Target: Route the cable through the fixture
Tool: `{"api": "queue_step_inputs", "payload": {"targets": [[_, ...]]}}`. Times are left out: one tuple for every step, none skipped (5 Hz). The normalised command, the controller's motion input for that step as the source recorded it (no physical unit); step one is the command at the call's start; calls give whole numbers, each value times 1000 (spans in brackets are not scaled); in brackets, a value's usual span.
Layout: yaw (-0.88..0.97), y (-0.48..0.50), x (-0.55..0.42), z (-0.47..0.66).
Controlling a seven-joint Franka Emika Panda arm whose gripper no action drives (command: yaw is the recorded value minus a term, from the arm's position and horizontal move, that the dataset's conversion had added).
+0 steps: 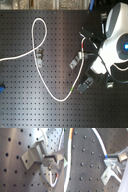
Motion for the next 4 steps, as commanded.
{"api": "queue_step_inputs", "payload": {"targets": [[343,212,-101,-57],[269,193,-176,-1],[0,84,-200,-210],[0,-73,-72,-691]]}}
